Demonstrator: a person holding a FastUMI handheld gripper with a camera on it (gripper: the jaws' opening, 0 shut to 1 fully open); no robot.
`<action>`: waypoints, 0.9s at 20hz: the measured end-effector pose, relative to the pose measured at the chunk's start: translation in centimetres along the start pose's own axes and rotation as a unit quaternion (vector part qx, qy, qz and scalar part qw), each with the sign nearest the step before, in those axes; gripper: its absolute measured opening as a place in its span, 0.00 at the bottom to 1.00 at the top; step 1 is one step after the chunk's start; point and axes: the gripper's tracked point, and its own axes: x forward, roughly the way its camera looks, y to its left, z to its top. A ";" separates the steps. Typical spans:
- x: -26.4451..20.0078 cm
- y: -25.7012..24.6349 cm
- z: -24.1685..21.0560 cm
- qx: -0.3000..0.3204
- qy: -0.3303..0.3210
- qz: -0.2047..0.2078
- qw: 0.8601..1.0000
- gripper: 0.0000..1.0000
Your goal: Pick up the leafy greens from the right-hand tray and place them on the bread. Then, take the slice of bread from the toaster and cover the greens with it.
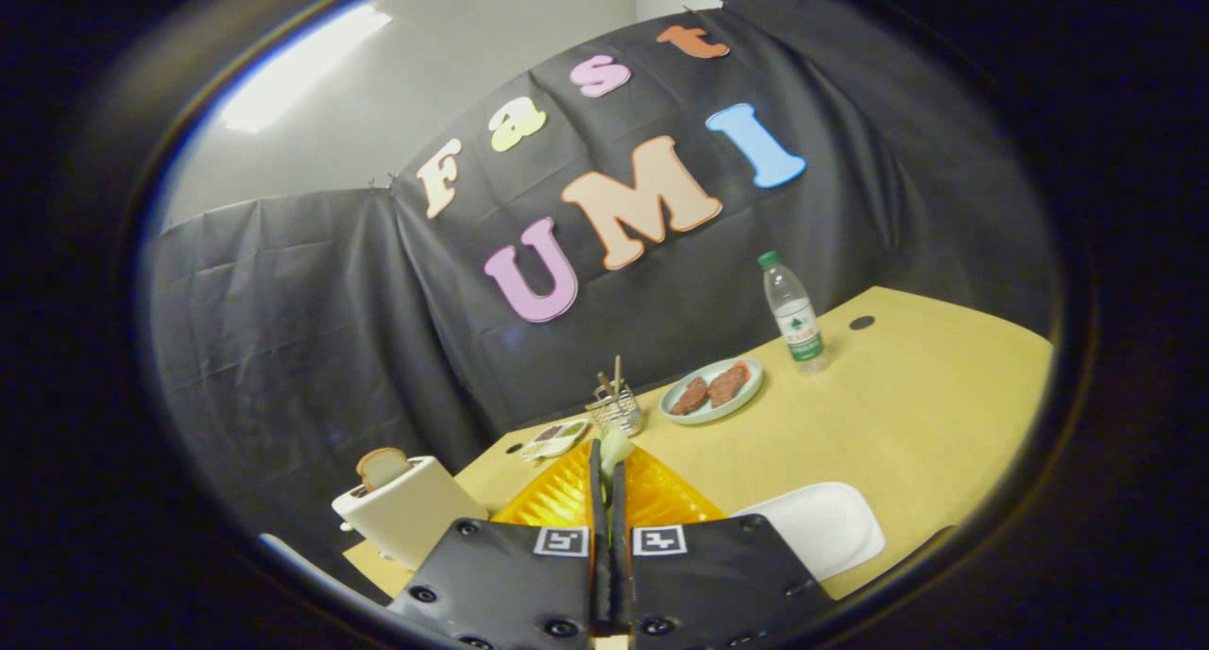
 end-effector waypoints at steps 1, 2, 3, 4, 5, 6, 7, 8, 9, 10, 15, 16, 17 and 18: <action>0.8 1.6 -1.0 0.005 0.010 0.011 1.000 0.03; 1.7 3.3 -1.8 0.012 0.019 0.023 0.999 0.03; 2.5 4.7 -2.6 0.023 0.025 0.032 0.999 0.03; 3.2 5.9 -3.3 0.035 0.029 0.040 0.998 0.03; 3.9 6.9 -4.1 0.049 0.034 0.045 0.997 0.03; 4.8 7.7 -5.0 0.065 0.041 0.049 0.996 0.03; 5.6 8.4 -5.9 0.086 0.051 0.051 0.994 0.03; 6.4 8.7 -6.9 0.105 0.061 0.050 0.991 0.03; 7.1 8.8 -7.7 0.121 0.066 0.046 0.989 0.03; 7.7 8.6 -8.3 0.129 0.070 0.037 0.989 0.03; 8.6 6.3 -12.7 0.115 0.117 -0.023 0.986 0.03; 8.3 5.5 -13.1 0.104 0.122 -0.039 0.986 0.03; 8.1 4.6 -13.4 0.092 0.123 -0.053 0.987 0.03; 7.9 3.8 -13.6 0.077 0.126 -0.067 0.987 0.03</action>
